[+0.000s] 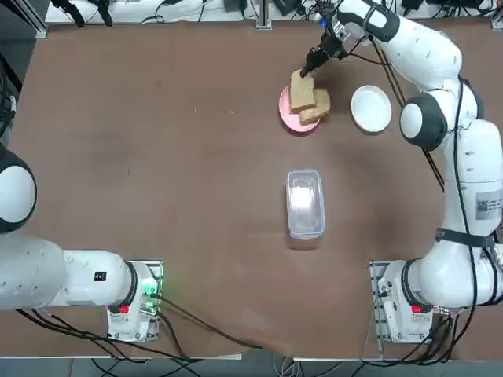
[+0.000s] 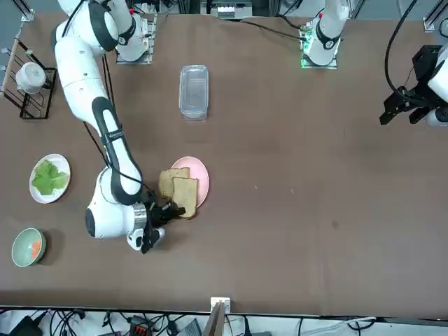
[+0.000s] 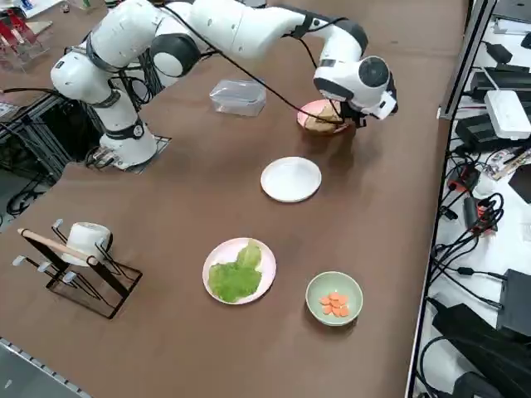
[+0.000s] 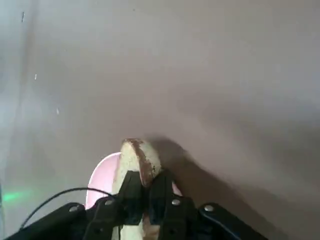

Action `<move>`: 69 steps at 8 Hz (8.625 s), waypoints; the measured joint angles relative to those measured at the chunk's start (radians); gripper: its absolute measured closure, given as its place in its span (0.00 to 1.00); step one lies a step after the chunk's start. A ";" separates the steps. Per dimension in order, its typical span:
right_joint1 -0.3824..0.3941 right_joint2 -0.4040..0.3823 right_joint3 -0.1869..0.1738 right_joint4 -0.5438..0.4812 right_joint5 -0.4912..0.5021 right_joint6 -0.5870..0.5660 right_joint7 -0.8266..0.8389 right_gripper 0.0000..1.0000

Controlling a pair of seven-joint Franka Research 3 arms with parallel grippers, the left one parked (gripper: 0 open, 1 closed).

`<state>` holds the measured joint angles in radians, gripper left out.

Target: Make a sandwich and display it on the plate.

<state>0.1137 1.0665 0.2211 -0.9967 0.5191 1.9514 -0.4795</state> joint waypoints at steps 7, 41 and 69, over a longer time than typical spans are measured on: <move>0.010 -0.259 -0.017 0.034 -0.156 -0.281 0.298 0.92; -0.208 -0.541 -0.376 -0.826 0.360 0.152 0.427 0.92; -0.274 -0.349 -0.378 -0.342 -0.060 0.134 -0.009 0.00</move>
<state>-0.1599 0.7176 -0.1572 -1.3391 0.4594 2.0856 -0.4882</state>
